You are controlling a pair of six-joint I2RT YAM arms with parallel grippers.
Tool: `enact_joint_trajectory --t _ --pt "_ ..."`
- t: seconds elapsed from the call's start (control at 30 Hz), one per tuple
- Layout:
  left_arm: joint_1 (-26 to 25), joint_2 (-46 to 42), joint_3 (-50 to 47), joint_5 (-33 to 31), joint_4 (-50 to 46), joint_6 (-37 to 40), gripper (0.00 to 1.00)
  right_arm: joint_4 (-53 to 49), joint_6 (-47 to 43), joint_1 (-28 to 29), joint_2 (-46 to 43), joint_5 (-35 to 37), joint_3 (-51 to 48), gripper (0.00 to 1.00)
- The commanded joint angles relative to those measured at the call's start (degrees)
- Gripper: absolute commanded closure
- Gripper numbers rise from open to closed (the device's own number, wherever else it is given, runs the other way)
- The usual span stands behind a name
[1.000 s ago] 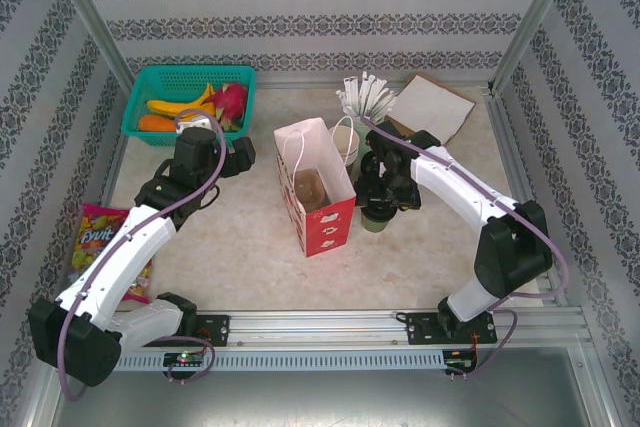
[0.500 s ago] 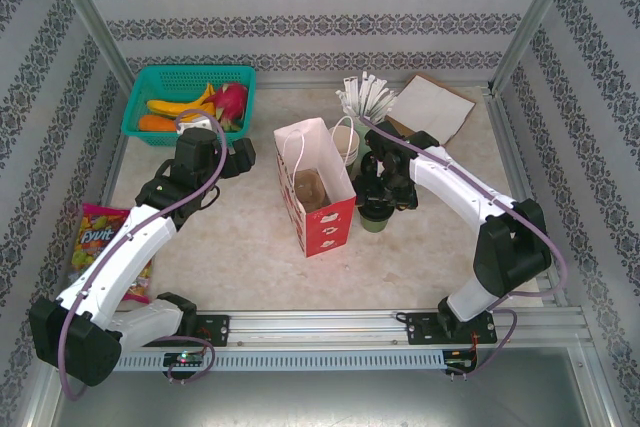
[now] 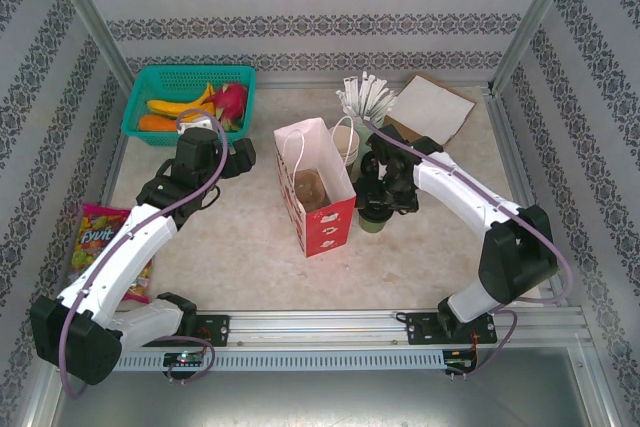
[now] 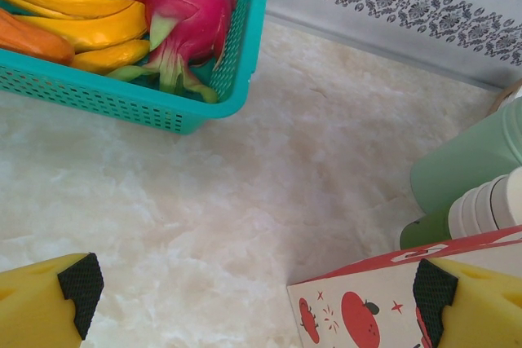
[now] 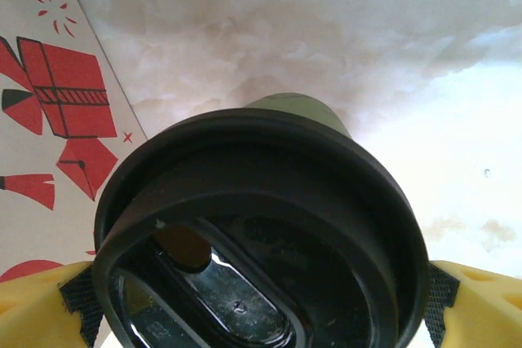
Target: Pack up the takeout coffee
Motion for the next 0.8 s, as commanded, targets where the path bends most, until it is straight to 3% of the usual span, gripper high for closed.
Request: enact_joint_trajectory --t 0.0,0.47,0.77 --pt "0.74 0.29 -0.41 -1.30 -1.25 0.81 0.00 0.15 -0.84 0.72 1.38 -0.36 -1.05 0.02" --pt "0.68 0.80 -0.15 -0.94 -0.92 0.91 0.00 2.51 -0.51 -0.06 -2.21 -1.35 -2.33 0.02" --pt "0.71 1.15 0.44 -0.58 -1.01 0.80 0.00 4.67 -0.43 -4.09 -6.20 -3.72 -5.98 0.04"
